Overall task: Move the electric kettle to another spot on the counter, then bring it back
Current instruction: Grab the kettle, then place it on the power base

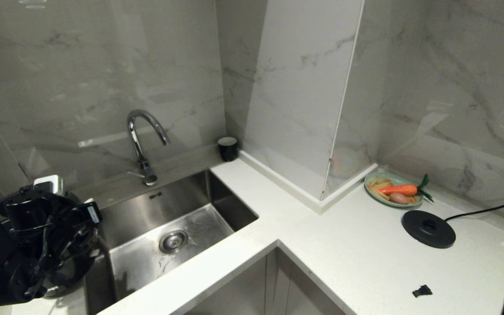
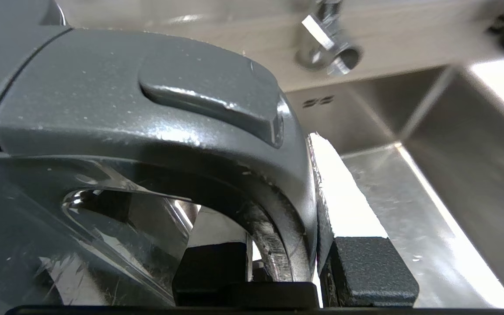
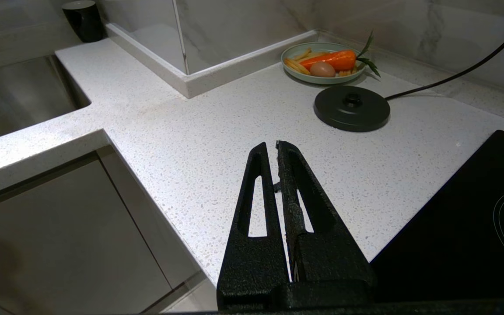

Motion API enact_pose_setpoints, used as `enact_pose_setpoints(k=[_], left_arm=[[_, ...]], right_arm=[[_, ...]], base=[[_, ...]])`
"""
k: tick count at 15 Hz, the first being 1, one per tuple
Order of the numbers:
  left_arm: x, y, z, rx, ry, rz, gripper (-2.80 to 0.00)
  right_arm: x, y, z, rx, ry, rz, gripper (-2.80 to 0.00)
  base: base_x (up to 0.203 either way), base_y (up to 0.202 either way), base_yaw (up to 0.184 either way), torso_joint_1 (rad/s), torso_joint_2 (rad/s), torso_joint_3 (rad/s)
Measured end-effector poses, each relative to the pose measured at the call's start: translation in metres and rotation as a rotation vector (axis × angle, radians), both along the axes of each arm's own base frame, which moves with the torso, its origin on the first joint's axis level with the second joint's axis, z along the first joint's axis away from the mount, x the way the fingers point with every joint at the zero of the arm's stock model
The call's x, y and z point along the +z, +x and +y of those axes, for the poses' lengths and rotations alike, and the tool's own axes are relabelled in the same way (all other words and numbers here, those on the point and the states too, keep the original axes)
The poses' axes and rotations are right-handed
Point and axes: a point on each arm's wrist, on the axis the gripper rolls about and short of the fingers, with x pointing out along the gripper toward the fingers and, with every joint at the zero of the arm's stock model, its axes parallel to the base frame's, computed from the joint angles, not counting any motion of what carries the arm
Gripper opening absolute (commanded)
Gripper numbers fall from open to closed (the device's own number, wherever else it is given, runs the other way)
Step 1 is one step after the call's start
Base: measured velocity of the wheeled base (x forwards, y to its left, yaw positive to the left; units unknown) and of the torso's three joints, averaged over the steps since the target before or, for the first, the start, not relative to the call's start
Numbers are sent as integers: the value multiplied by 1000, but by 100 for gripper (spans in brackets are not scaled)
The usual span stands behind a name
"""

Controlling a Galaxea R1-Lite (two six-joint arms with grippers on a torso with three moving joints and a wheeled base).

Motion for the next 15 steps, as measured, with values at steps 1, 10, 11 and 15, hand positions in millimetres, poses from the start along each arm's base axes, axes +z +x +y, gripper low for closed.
enact_pose_setpoints(k=[1,10,11,15], left_arm=[[7,-2,-3,-9,2,-6,-280],[67,-30,-45,-133,5,-23,-280],[75,-36,-52,-155,6,-32,-280],[98,-56,-70,-218,6,-52,-280]], right_arm=[[0,0,0,0,0,0,-280],[0,0,0,0,0,0,-280],[0,0,0,0,0,0,-280],[0,0,0,0,0,0,-280]], base=[[0,0,0,0,0,0],[0,0,0,0,0,0],[0,0,0,0,0,0],[0,0,0,0,0,0]])
